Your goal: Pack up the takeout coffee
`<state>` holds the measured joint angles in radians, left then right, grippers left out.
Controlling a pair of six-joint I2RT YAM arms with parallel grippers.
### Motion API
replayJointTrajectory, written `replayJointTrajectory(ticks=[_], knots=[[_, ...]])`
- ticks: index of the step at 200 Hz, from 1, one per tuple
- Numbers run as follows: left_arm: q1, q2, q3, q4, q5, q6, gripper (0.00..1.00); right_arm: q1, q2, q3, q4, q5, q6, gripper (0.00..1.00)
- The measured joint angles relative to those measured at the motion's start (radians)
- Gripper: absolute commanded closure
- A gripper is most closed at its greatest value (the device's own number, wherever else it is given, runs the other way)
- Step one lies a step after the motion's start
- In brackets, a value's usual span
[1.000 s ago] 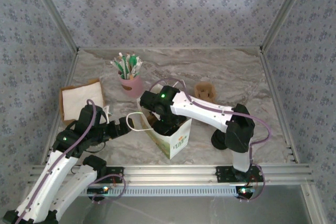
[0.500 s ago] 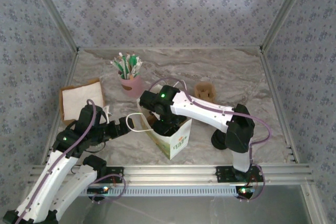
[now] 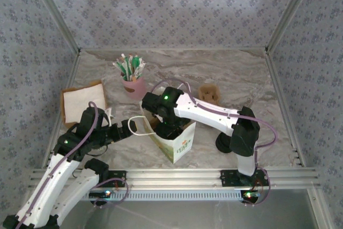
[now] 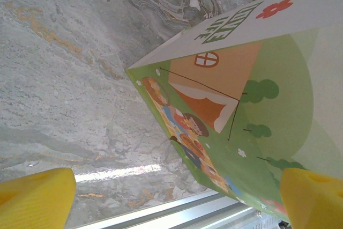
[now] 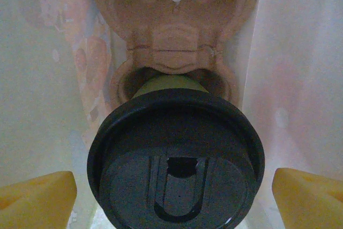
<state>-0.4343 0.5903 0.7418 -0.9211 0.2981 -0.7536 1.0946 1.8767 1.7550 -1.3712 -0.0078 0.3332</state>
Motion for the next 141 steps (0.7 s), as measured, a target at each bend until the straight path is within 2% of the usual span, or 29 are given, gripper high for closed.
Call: replayJointTrajectory(ticks=[141], knots=[[0.0, -0.001, 0.0, 0.0, 0.0, 0.0, 0.03, 0.008, 0.0, 0.033, -0.026, 0.019, 0.011, 0.01]])
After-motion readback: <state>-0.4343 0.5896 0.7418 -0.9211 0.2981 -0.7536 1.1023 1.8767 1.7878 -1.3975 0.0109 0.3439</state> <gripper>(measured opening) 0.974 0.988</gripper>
